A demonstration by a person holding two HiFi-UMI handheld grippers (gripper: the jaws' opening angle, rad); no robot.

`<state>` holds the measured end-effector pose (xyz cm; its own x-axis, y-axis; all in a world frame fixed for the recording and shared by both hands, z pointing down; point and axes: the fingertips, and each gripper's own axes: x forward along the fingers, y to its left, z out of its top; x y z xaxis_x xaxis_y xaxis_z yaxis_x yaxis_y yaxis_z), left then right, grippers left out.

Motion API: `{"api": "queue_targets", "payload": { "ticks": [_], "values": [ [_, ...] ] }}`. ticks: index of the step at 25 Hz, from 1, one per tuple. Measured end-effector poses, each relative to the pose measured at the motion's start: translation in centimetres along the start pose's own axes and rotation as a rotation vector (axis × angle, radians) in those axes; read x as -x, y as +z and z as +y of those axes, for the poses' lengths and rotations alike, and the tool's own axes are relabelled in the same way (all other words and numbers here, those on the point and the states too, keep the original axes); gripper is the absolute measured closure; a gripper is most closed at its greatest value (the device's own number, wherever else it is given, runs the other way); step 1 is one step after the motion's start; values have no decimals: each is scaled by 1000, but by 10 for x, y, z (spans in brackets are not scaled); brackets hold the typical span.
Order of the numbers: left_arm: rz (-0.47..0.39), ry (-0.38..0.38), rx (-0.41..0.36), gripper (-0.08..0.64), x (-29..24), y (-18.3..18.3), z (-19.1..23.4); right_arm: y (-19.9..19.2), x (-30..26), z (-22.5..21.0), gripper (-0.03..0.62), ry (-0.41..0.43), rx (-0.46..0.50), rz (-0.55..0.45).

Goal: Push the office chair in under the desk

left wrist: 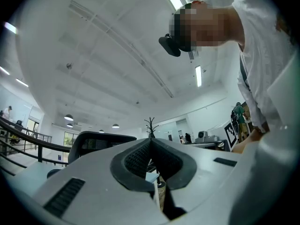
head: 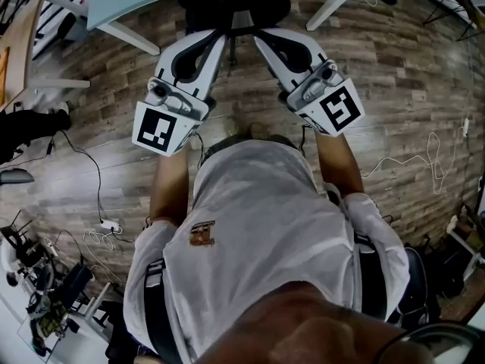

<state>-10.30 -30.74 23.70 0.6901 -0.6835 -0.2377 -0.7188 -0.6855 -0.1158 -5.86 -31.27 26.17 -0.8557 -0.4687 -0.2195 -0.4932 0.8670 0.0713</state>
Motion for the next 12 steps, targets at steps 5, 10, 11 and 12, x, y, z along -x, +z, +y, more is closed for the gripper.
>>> {"api": "queue_targets", "payload": {
  "ticks": [5,10,11,12],
  "values": [
    [-9,-10,-6,541,4,3,-5,5,-1,5,558,7,-2,-8],
    [2,-7,-6,541,6,5,-2,7,-6,7,558,14,1,-5],
    [3,-7,-5,541,6,5,-2,7,-7,7,558,16,2,-4],
    [4,-7,-5,541,6,6,-1,7,-7,7,558,18,3,-2]
  ]
}}
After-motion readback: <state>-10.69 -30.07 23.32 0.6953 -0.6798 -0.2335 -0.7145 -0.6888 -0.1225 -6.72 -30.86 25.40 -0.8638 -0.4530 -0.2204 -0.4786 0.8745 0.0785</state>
